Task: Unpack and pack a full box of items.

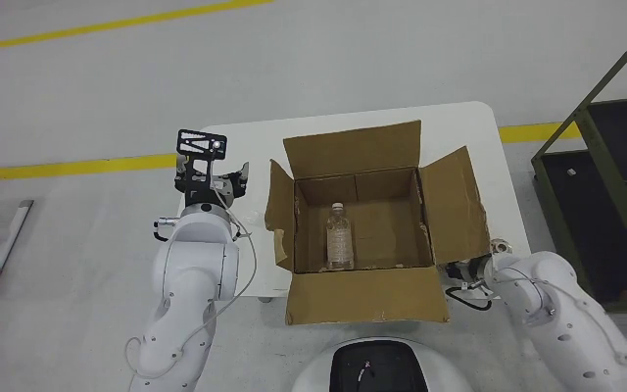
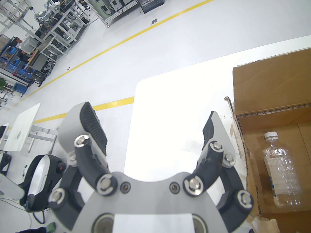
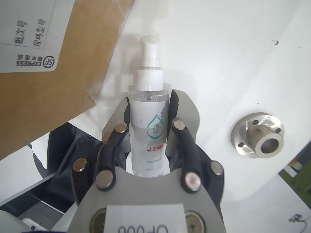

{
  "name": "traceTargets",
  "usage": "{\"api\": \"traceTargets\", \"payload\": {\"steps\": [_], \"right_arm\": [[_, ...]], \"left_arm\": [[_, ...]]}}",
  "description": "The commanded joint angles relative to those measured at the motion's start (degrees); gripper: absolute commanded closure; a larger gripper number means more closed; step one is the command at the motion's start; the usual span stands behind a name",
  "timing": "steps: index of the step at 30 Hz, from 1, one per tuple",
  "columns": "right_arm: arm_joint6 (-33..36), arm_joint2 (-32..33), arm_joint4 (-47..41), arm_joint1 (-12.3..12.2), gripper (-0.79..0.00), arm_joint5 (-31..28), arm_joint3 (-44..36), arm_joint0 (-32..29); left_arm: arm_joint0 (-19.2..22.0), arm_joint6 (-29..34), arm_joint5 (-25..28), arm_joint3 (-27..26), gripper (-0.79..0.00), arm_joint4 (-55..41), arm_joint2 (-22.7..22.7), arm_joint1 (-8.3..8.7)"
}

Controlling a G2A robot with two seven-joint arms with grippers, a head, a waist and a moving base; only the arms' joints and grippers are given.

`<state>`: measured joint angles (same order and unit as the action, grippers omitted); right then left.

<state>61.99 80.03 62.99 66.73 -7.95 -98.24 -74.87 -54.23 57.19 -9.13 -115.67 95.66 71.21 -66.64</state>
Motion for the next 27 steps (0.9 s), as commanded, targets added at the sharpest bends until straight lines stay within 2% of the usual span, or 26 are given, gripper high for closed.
{"api": "traceTargets", "payload": {"steps": [1,6,10,14,19,22,25,27], "right_arm": [[-0.2,0.7,-0.3,-0.1,0.000,0.4,-0.7,-0.2],[-2.0,7.1,-4.0,-0.7,0.000,2.5,-4.3,-2.3],[-8.2,17.9,-12.0,-1.2,0.000,3.5,-8.6,-5.7],[-12.3,29.9,-29.7,-1.4,0.000,-0.5,-11.0,-9.2],[-13.7,41.0,-52.8,-1.6,0.000,-9.5,-12.7,-12.2],[-12.9,43.3,-63.3,-1.7,0.000,-13.3,-14.8,-13.3],[-9.4,42.0,-72.3,-1.9,0.000,-15.9,-16.9,-13.2],[-7.0,40.2,-74.4,-2.2,0.000,-16.2,-18.9,-12.3]], "left_arm": [[0.0,0.0,0.0,0.0,-0.785,0.0,0.0,0.00],[0.0,0.0,0.0,0.0,-0.785,0.0,0.0,0.00],[0.0,0.0,0.0,0.0,-0.785,0.0,0.0,0.00],[0.0,0.0,0.0,0.0,-0.785,0.0,0.0,0.00],[0.0,0.0,0.0,0.0,-0.785,0.0,0.0,0.00],[0.0,0.0,0.0,0.0,-0.785,0.0,0.0,0.00],[0.0,0.0,0.0,0.0,-0.785,0.0,0.0,0.00],[0.0,0.0,0.0,0.0,-0.785,0.0,0.0,0.00]]}}
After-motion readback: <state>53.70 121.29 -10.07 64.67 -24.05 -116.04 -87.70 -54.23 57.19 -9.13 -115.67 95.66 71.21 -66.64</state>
